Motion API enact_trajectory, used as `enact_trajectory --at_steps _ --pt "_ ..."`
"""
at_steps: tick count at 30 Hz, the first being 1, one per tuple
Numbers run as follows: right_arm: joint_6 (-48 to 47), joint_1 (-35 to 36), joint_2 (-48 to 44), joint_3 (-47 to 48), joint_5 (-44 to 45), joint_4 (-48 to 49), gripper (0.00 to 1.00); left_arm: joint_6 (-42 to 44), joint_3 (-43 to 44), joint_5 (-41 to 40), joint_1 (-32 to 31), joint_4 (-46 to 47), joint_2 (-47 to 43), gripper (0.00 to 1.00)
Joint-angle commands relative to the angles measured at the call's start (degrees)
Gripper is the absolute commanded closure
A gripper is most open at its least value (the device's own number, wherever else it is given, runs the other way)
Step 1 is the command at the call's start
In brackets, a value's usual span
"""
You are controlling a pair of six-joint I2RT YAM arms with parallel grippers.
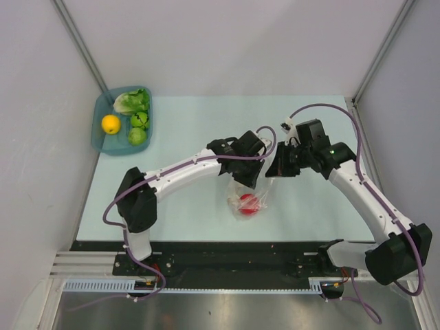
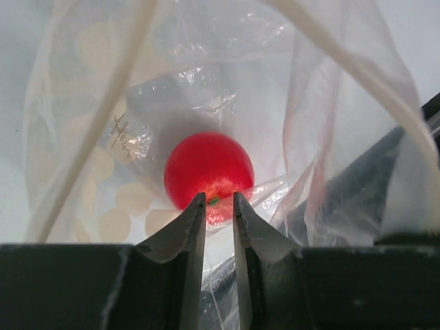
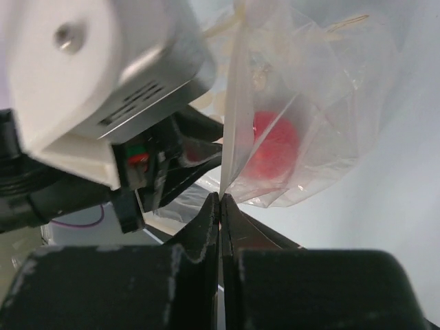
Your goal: Open the zip-top bag and remove the fake food
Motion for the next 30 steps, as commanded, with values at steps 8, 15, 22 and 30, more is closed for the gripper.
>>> enact_trajectory --at_steps 8,15,22,30 --pt "1.4 -0.2 -5.6 -2.6 -1.2 -2.1 1.00 -1.0 -0.4 3.0 -1.3 1.3 4.7 0.65" --pt "1.6 -0.3 -8.6 -6.3 -1.3 -2.6 1.00 0.2 -0.8 1.5 -2.8 -0.9 6.5 0.57" --pt "1.4 -0.6 -9.9 -8.2 -1.1 -3.0 1.00 1.4 -1.0 -0.1 -4.7 -4.9 7.6 0.43" --pt "1.2 -0.7 -10.5 -10.0 -0.6 -1.8 1.00 1.7 -1.9 -2.6 -5.2 -7.2 4.9 0.29"
